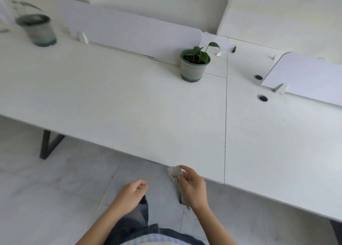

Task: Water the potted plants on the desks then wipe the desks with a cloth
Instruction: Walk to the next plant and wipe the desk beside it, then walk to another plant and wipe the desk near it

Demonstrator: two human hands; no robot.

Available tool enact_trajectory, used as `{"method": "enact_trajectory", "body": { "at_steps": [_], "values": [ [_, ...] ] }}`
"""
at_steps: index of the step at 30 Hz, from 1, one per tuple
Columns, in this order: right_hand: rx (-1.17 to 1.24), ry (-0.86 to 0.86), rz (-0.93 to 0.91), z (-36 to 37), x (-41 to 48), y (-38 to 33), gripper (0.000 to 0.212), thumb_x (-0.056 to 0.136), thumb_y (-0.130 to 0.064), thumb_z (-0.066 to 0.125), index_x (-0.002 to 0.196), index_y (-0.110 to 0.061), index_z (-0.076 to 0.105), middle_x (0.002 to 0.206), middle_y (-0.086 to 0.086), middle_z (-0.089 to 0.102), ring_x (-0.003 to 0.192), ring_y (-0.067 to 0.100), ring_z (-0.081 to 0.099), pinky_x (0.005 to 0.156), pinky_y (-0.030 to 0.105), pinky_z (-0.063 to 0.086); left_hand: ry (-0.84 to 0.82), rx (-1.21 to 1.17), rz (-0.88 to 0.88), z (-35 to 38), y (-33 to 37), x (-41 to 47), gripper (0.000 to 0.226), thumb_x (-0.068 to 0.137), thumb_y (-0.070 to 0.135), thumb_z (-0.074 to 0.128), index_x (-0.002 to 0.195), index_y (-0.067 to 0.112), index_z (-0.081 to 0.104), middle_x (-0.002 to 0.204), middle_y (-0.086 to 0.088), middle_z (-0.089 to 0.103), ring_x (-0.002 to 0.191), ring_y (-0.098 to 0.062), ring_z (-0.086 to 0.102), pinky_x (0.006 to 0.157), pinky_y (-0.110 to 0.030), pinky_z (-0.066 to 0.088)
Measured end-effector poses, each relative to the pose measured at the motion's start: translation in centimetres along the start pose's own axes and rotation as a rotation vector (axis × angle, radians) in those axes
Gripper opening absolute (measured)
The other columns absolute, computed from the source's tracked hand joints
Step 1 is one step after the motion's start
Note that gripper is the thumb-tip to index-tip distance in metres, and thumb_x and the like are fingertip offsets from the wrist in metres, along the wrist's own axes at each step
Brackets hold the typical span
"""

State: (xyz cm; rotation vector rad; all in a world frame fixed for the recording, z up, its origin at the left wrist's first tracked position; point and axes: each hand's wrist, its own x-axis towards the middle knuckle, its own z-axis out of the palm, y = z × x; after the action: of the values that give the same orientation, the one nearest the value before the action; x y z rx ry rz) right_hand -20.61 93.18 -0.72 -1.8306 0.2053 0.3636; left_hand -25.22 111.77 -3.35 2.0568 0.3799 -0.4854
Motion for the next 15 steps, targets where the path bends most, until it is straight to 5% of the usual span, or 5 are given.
{"method": "enact_trajectory", "body": {
  "at_steps": [4, 12, 15],
  "values": [
    [-0.109, -0.146, -0.026, 2.1, -0.8, 0.7, 0.03, 0.084, -0.009, 0.058, 0.112, -0.018, 0.065, 0.1, 0.0, 0.064, 0.095, 0.009, 0.06, 0.07, 0.004, 0.041, 0.077, -0.045, -0.083, -0.7, -2.5, -3.9, 0.014, 0.094, 0.023, 0.046, 0.084, 0.028, 0.055, 0.09, 0.015, 0.058, 0.092, -0.006, 0.056, 0.07, -0.008, 0.037],
    [-0.26, -0.272, -0.106, 7.7, -3.4, 0.9, 0.031, 0.085, -0.01, 0.058, 0.114, -0.017, 0.064, 0.1, -0.001, 0.064, 0.095, 0.008, 0.058, 0.068, -0.007, 0.037, 0.219, -0.144, -0.134, -3.4, -6.8, -8.6, 0.013, 0.093, 0.025, 0.047, 0.084, 0.028, 0.057, 0.093, 0.008, 0.062, 0.092, -0.009, 0.057, 0.07, -0.01, 0.038],
    [-0.281, -0.273, -0.115, 11.0, -5.0, 0.7, 0.03, 0.085, -0.01, 0.058, 0.114, -0.017, 0.064, 0.098, 0.001, 0.064, 0.094, 0.011, 0.059, 0.074, 0.003, 0.041, 0.271, -0.176, -0.129, -5.9, -9.1, -9.9, 0.012, 0.094, 0.025, 0.046, 0.093, 0.023, 0.057, 0.093, 0.011, 0.06, 0.096, -0.009, 0.056, 0.069, -0.007, 0.036]
  ]
}}
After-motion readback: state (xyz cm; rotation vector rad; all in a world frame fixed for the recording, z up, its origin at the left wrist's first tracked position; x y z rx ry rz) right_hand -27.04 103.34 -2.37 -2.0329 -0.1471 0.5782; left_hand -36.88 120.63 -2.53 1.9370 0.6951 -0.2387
